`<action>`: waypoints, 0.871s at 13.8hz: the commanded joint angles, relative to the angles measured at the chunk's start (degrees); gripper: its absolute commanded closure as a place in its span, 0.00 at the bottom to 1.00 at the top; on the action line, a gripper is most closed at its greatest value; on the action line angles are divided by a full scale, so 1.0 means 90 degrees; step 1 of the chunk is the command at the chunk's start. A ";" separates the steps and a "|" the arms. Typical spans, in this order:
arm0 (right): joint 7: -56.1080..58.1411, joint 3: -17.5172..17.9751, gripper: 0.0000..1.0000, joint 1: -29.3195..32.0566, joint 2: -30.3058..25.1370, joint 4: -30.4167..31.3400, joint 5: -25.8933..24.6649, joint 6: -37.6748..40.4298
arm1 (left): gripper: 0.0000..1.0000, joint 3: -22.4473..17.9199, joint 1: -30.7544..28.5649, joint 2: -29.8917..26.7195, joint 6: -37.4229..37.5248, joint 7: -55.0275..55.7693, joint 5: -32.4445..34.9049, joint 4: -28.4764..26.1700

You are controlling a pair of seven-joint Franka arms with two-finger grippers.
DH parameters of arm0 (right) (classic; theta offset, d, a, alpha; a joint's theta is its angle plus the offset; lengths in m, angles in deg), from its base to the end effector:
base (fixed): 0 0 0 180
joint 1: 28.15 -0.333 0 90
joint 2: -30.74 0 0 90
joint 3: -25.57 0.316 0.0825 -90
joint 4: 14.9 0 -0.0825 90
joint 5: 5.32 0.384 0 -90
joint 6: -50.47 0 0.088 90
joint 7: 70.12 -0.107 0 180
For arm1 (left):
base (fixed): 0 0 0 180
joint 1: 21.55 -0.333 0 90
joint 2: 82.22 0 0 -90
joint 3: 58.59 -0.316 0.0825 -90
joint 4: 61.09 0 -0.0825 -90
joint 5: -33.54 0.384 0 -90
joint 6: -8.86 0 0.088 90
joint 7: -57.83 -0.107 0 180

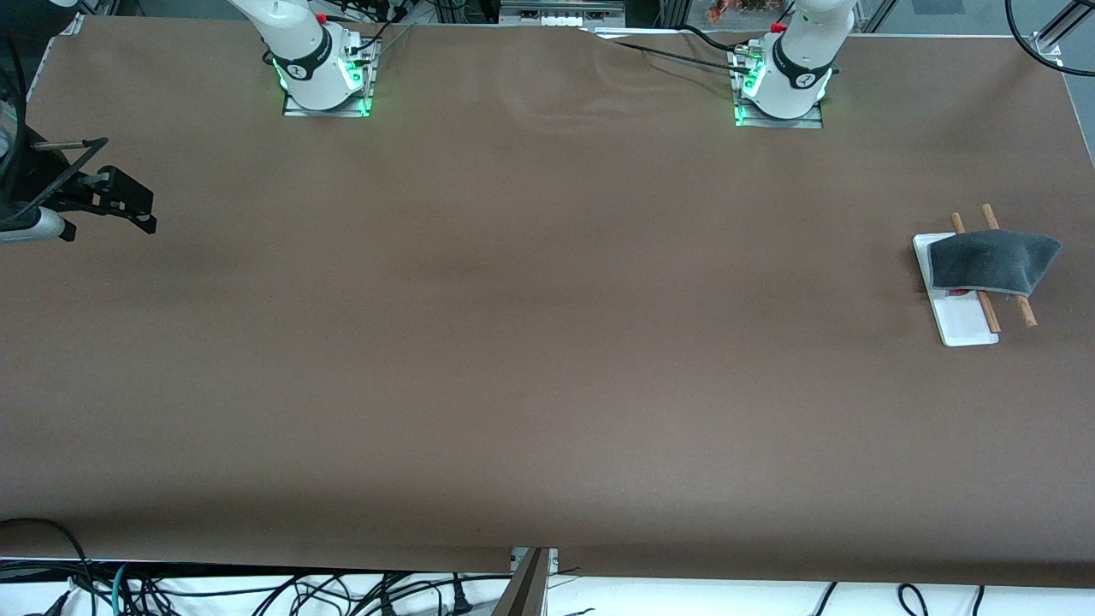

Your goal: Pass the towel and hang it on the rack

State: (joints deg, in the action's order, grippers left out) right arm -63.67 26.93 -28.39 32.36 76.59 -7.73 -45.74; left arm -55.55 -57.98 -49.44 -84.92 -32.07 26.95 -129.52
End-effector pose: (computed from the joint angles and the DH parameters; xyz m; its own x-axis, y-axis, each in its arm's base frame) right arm 0.5729 0.0117 0.6061 0.9883 0.1444 0.0490 0.1421 -0.9887 0.0471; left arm 0.5914 0.3869 0.4442 0.5715 -0.8084 0.1408 -0.8202 -0.5573 0.1295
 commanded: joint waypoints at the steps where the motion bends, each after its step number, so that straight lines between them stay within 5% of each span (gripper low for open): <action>1: -0.0062 -0.0005 0.00 0.0007 0.0044 -0.0137 0.0063 0.0046 | 0.00 -0.0102 0.0627 -0.0311 0.0429 0.0738 0.0380 -0.0033; 7: -0.0043 -0.0005 0.00 0.0016 0.0083 -0.0234 0.0063 0.0056 | 0.00 -0.0191 0.1821 -0.2350 -0.0174 0.3548 0.1025 -0.2062; 12: -0.0004 -0.0005 0.00 0.0016 0.0191 -0.0411 0.0063 0.0105 | 0.00 -0.0620 0.2181 -0.3329 -0.1053 0.3932 0.1054 -0.3577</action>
State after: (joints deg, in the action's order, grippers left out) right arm -63.67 26.89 -28.36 33.11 74.91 -7.73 -45.77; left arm -58.94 -40.78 -74.39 -89.88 0.86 35.17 -154.07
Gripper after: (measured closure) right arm 0.000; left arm 0.000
